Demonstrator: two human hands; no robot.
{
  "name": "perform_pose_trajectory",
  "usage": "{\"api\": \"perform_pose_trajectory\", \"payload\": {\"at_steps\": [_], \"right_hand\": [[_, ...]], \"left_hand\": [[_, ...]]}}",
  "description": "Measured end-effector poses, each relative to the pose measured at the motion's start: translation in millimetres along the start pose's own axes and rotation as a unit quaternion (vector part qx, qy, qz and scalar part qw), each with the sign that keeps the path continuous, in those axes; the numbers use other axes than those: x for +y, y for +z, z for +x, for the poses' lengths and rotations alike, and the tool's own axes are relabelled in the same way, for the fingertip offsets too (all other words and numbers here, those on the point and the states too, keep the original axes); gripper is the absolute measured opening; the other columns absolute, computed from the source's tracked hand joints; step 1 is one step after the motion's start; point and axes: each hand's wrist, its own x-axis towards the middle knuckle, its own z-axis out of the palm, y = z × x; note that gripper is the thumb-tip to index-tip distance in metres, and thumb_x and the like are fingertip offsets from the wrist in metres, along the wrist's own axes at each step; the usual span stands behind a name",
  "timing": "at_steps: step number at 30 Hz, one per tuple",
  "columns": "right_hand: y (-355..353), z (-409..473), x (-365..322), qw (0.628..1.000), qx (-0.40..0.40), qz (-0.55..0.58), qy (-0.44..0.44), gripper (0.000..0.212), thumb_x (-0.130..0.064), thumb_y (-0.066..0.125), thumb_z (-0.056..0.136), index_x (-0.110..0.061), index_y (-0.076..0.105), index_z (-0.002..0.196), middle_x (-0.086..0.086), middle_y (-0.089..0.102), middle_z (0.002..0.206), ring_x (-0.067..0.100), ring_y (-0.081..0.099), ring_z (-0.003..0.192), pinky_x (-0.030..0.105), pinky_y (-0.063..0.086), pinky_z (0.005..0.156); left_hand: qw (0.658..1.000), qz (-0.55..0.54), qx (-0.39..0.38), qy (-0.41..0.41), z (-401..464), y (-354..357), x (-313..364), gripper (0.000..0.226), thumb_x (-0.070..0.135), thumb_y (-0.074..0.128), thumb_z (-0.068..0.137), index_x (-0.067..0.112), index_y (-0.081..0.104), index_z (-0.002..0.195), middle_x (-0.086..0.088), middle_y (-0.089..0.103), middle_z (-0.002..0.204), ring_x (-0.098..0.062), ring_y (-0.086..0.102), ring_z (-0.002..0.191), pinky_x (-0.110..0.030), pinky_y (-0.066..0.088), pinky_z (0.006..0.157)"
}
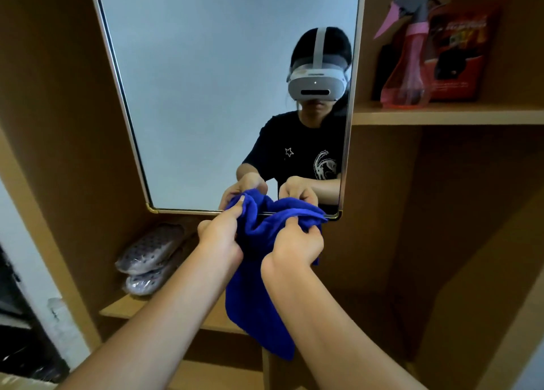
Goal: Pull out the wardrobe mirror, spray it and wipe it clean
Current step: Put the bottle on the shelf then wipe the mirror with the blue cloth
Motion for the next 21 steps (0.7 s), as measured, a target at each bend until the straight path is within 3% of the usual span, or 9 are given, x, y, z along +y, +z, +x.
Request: {"api": "perform_pose_trajectory", "payload": {"at_steps": [4, 7, 10, 14, 17, 21], "right_hand": [[10, -5, 17, 1.0, -0.007, 0.006, 0.021, 0.013, -0.014, 0.058, 0.097, -0.01, 0.067, 0.105, 0.006, 0.071, 0.098, 0.022, 0.068, 0.09, 0.032, 0.055, 0.071], [14, -4, 21, 0.999, 0.002, 0.019, 0.026, 0.009, -0.016, 0.062, 0.094, -0.01, 0.069, 0.098, 0.006, 0.071, 0.093, 0.021, 0.067, 0.088, 0.03, 0.052, 0.072], [13, -2, 18, 0.999, 0.008, 0.026, 0.029, 0.012, -0.015, 0.064, 0.093, -0.017, 0.066, 0.081, 0.002, 0.068, 0.086, 0.019, 0.064, 0.083, 0.032, 0.051, 0.074], [4, 2, 6, 0.998, 0.026, 0.044, 0.021, 0.008, -0.013, 0.065, 0.093, -0.017, 0.065, 0.086, 0.002, 0.068, 0.088, 0.018, 0.065, 0.082, 0.034, 0.052, 0.076], [-3, 4, -1, 0.998, 0.032, 0.046, 0.014, 0.007, -0.012, 0.062, 0.094, -0.015, 0.069, 0.095, 0.0, 0.069, 0.088, 0.015, 0.065, 0.078, 0.029, 0.054, 0.069], [1, -1, 2, 0.999, 0.029, 0.036, 0.012, 0.012, -0.016, 0.059, 0.097, -0.016, 0.067, 0.106, 0.002, 0.069, 0.091, 0.018, 0.066, 0.081, 0.028, 0.05, 0.059]], "left_hand": [[1.0, -0.005, 0.007, 0.015, 7, -10, 5, 0.034, 0.012, 0.078, 0.079, 0.005, 0.054, 0.102, -0.01, 0.063, 0.093, -0.022, 0.063, 0.074, -0.036, 0.05, 0.06], [0.999, -0.033, 0.027, 0.022, 20, -20, 10, 0.032, 0.004, 0.076, 0.08, 0.003, 0.055, 0.104, -0.015, 0.065, 0.109, -0.029, 0.066, 0.093, -0.04, 0.053, 0.072], [0.997, -0.067, 0.028, 0.014, 26, -22, 9, 0.03, 0.001, 0.078, 0.076, 0.005, 0.054, 0.094, -0.015, 0.067, 0.105, -0.028, 0.067, 0.093, -0.045, 0.055, 0.083], [0.998, -0.064, -0.009, 0.012, 16, -9, -4, 0.018, 0.002, 0.078, 0.078, 0.001, 0.06, 0.079, -0.013, 0.068, 0.087, -0.028, 0.069, 0.084, -0.043, 0.055, 0.086], [0.998, -0.052, -0.032, -0.001, 10, 1, -12, 0.02, 0.006, 0.081, 0.076, 0.002, 0.061, 0.079, -0.013, 0.07, 0.085, -0.033, 0.07, 0.087, -0.049, 0.056, 0.086], [0.997, -0.056, -0.046, -0.016, 4, 1, -10, 0.017, 0.002, 0.078, 0.077, 0.002, 0.061, 0.079, -0.01, 0.067, 0.079, -0.027, 0.067, 0.083, -0.047, 0.057, 0.084]]}}
